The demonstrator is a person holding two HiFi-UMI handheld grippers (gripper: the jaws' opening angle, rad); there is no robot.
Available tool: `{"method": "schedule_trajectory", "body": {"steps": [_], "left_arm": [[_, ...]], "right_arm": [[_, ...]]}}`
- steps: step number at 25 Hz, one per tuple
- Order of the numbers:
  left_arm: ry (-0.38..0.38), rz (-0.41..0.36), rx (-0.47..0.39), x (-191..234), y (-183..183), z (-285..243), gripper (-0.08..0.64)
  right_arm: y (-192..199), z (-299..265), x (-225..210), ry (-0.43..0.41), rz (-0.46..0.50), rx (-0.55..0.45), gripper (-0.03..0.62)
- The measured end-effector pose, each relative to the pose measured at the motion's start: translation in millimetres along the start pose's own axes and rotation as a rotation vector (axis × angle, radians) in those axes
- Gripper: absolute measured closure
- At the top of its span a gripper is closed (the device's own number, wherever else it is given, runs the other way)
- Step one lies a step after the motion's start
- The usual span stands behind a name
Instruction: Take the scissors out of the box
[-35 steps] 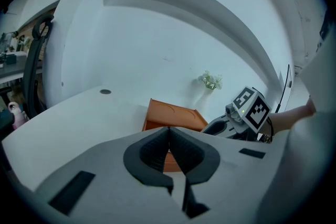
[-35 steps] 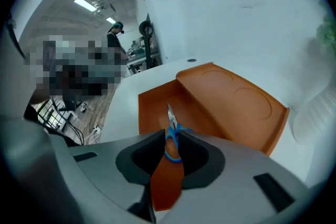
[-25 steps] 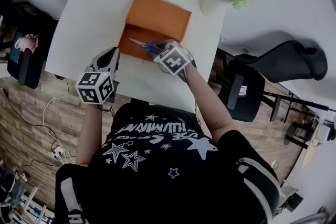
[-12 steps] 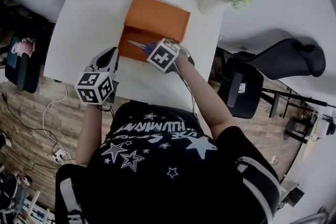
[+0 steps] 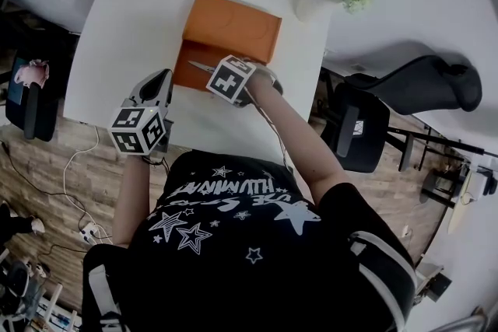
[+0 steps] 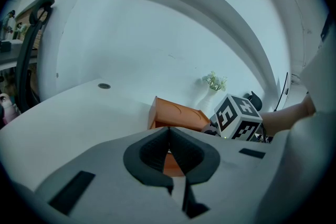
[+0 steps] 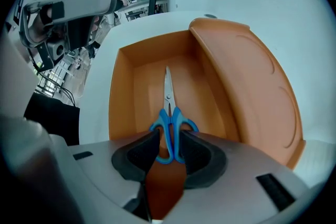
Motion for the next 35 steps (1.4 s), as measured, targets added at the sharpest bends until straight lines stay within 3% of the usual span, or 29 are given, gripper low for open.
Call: {"method": "schedule_trajectory", "body": {"steps": [22,31,35], "left_arm": [[-0.009,-0.031,-0.016,-6.9,-1.8,15.1,0.541],[-0.033,-0.019,-0.025,-17.0,6.3,30.3,0.541],[-0.037,-0.019,-0.034,-31.0,10.1,34.5,0.541]], "right_arm": [[4.4,7.9,5.0,0.014,0.052,-0.028,0.489],[18.3,38.1,6.9,0.038,-0.036,-0.135,0.491],[26.0,58.1,13.2,0.046,-0.04,-0.232,0.491]]}}
Point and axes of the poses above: the fingertips, and each gripper's own axes: z backward along the fingers, x to its left, y out of its underside, the point moved 8 cm from there along z, backward along the fingers, and after that the axes turned 4 degrees about -x, right-handed, at the moved point
